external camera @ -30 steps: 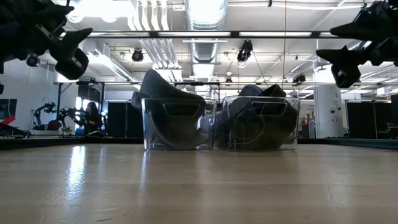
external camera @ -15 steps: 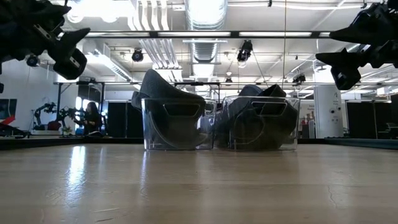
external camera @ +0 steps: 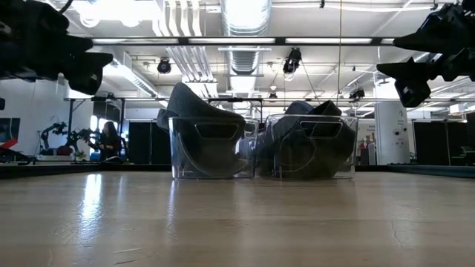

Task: Pick & Place hat
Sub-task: Return to Home Position

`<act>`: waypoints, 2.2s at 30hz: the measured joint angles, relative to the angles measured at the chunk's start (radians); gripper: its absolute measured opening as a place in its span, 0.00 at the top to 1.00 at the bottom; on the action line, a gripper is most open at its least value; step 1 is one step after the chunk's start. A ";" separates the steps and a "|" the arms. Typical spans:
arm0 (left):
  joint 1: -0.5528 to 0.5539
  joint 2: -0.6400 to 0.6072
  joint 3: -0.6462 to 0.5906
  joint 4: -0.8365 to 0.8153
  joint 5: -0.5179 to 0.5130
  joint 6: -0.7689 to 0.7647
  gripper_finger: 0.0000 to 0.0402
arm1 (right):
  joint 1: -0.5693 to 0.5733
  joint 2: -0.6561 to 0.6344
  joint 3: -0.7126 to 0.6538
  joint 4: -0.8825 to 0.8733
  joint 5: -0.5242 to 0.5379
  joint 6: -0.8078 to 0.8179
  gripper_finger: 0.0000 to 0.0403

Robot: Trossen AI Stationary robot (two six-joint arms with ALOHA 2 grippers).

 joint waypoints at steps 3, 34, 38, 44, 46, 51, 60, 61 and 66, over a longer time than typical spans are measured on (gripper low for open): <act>0.001 0.000 0.000 -0.004 -0.013 -0.027 0.55 | 0.000 0.000 0.000 0.001 0.000 0.000 0.47; 0.001 0.004 0.003 0.002 -0.009 -0.090 0.55 | 0.000 0.000 0.000 0.001 0.001 0.000 0.47; 0.001 0.004 0.003 0.002 -0.009 -0.089 0.55 | 0.000 0.000 0.000 0.000 0.001 -0.011 0.47; 0.001 0.004 0.003 0.003 -0.009 -0.089 0.55 | -0.042 -0.046 0.002 0.003 -0.041 -0.156 0.47; 0.001 0.004 0.003 0.002 -0.009 -0.089 0.55 | -0.070 -0.065 0.002 0.000 -0.087 -0.245 0.47; 0.001 0.004 0.003 0.002 -0.009 -0.089 0.55 | -0.141 -0.107 0.002 -0.035 -0.217 -0.404 0.47; 0.001 0.005 0.004 0.002 -0.009 -0.089 0.55 | -0.165 -0.099 0.002 -0.093 -0.265 -0.461 0.47; 0.001 0.005 0.004 0.002 -0.009 -0.089 0.55 | -0.165 -0.098 0.002 -0.091 -0.264 -0.460 0.47; 0.001 0.005 0.004 0.002 -0.009 -0.089 0.55 | -0.165 -0.097 0.002 -0.092 -0.261 -0.454 0.47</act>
